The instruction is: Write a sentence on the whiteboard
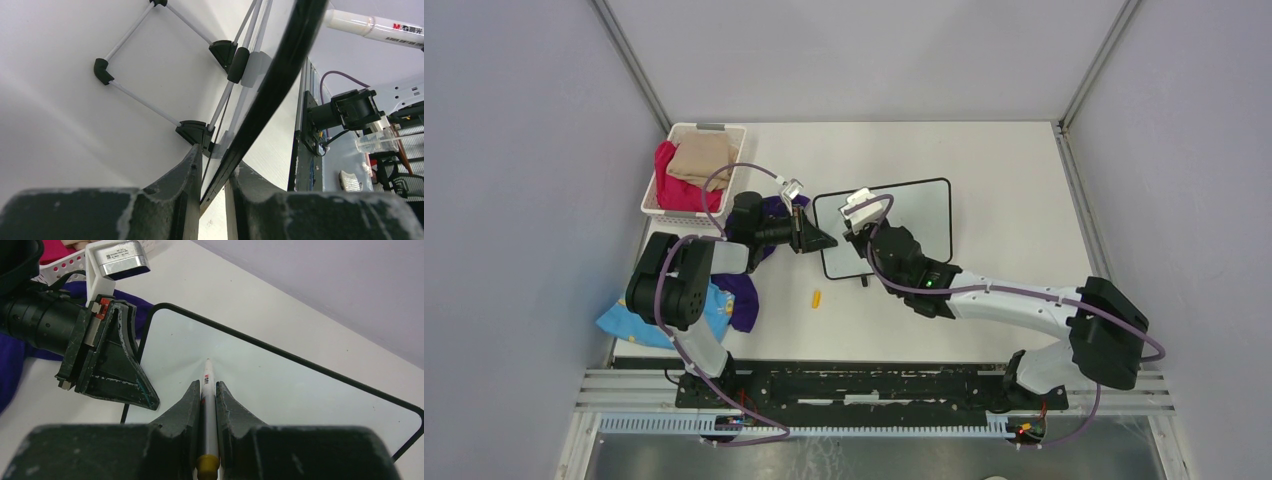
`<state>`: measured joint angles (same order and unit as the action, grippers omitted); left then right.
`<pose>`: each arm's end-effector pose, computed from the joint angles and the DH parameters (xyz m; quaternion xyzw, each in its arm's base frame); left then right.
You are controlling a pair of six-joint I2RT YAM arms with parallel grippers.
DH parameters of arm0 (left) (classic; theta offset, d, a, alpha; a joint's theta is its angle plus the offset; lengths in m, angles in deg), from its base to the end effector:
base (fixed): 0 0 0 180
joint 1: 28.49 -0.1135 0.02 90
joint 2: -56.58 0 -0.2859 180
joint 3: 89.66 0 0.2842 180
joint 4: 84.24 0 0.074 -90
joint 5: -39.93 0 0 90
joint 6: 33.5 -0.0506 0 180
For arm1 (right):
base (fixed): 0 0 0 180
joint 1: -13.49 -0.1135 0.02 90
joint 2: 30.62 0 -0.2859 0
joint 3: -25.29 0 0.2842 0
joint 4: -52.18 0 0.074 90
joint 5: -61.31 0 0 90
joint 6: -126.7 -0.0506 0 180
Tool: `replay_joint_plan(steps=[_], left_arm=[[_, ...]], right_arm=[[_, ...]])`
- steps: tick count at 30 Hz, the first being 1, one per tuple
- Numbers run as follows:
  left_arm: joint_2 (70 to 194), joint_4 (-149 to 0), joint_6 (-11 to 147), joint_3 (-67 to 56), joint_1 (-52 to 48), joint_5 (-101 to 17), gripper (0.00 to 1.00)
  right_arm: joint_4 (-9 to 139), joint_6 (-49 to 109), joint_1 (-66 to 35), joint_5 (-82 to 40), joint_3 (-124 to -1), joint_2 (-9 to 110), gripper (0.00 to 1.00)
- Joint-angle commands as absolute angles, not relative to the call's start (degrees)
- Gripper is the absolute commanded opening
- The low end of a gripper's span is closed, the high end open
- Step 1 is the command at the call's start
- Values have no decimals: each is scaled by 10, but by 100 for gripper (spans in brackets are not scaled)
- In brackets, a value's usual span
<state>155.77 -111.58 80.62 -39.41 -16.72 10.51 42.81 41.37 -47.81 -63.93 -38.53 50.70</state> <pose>0.3280 -0.1134 0.1450 0.2050 0.7405 -0.5464 0.3332 0.1995 0.3036 0.2944 -0.2256 0.7119 0.0949 0.6582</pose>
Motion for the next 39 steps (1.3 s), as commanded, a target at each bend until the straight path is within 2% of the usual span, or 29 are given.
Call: replay_joint_plan(steps=[1, 39], left_arm=[[1556, -1098, 783, -390, -163, 95, 27], [1555, -1080, 768, -385, -157, 93, 27]], right_arm=[[403, 421, -480, -660, -418, 518, 0], [418, 426, -479, -646, -454, 569, 0]])
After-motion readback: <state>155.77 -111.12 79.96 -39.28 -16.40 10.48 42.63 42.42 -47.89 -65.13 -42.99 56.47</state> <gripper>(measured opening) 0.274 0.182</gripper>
